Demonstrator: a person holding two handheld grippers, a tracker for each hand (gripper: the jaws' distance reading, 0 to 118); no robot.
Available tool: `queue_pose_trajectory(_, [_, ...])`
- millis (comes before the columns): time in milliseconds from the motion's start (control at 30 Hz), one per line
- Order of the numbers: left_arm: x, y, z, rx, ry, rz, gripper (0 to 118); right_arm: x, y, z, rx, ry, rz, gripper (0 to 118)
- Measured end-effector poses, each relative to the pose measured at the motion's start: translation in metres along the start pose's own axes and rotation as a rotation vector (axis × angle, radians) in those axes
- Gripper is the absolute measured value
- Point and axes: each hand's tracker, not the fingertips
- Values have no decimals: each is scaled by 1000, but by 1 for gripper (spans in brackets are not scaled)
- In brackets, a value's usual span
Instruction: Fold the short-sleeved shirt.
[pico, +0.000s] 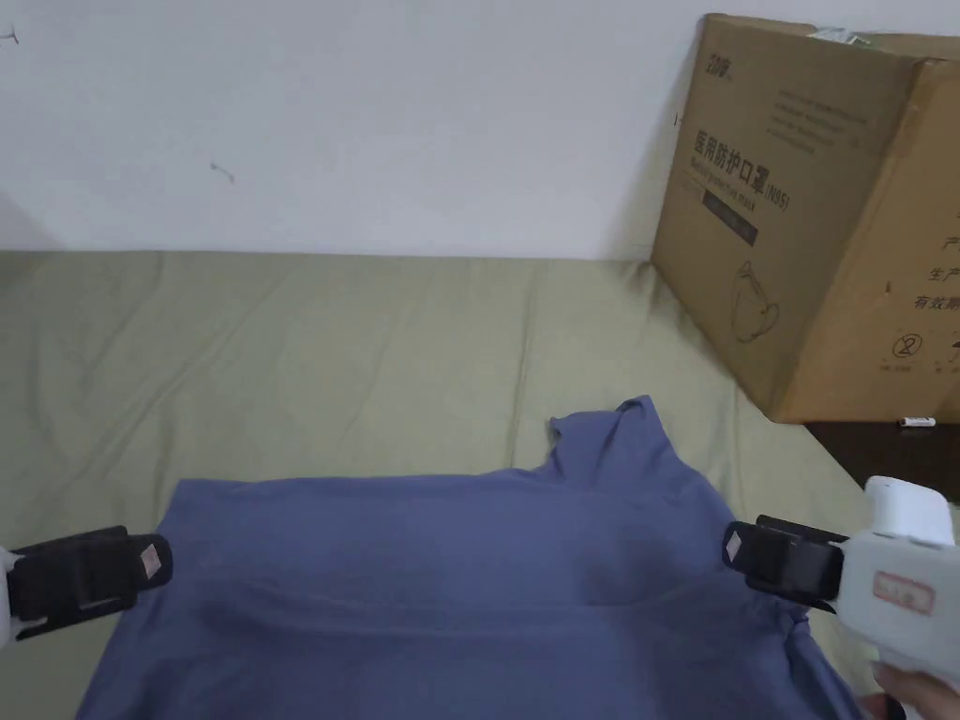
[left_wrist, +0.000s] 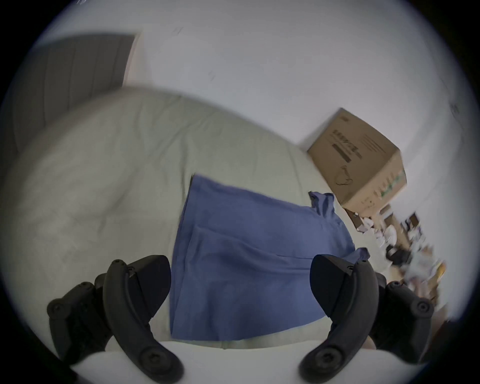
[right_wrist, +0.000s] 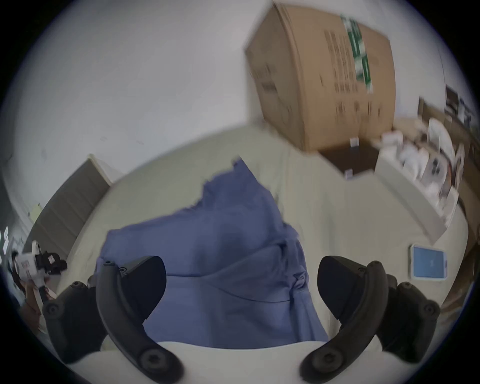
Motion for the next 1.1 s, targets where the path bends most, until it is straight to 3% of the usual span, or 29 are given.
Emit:
queue_pose_trajectory(33, [12,-14,22,94,-4,-45,98,-9,-4,19,54,36,25,112])
queue_pose_trajectory(67, [22,-26,43,185,11,-100,75,-17,-9,36,112,71,35,107])
queue_pose_trajectory(100, [33,-38,61,248,37,-142,27,-25,-15,58,162,105,48,89])
queue_pose_trajectory(133, [45,-50,76,291,91,-184,0,-34,-20,73,200,120,61,57])
queue_pose_trajectory(167, [52,-59,86,294,140,-198,1,-43,-25,84,221,99,70,18])
queue_pose_trajectory(200, [55,-65,97,315,133,-166,1,-50,-28,93,220,72,74,3])
queue_pose_trajectory(300, [41,-63,106,247,71,-9,1,-60,-33,110,176,169,37,3])
queue_pose_trajectory(367, [22,-49,82,23,141,46,1,-66,-35,116,170,158,46,3])
queue_pose_trajectory(433, [-3,-45,43,-170,113,41,1,-70,-36,119,145,152,77,3])
queue_pose_trajectory(500, [-17,-49,16,-208,149,11,2,-72,-37,123,140,166,76,3])
queue_pose_trajectory(533, [-25,-50,-1,-240,163,-1,16,-72,-38,124,138,177,71,3])
queue_pose_trajectory(567, [-32,-51,-16,-250,200,2,47,-72,-39,125,132,182,69,3])
queue_pose_trajectory(600, [-33,-55,-26,-267,229,1,97,-72,-40,127,126,185,65,3])
queue_pose_trajectory(633, [-40,-58,-40,-279,260,10,118,-72,-40,126,116,190,59,3])
queue_pose_trajectory(700, [-49,-67,-67,-312,306,29,112,-70,-43,125,93,205,51,3])
queue_pose_trajectory(833, [-54,-81,-105,-404,339,-4,116,-68,-43,121,64,173,65,3])
queue_pose_trajectory(900, [-41,-97,-111,-396,376,-110,118,-65,-41,119,62,158,61,3])
queue_pose_trajectory(967, [-40,-97,-113,-384,379,-101,118,-59,-39,119,71,133,52,3])
queue_pose_trajectory(1067, [-32,-93,-106,-385,398,-93,118,-33,-34,116,110,33,38,3])
queue_pose_trajectory(1100, [-24,-91,-99,-370,415,-110,110,-22,-32,113,104,5,34,3])
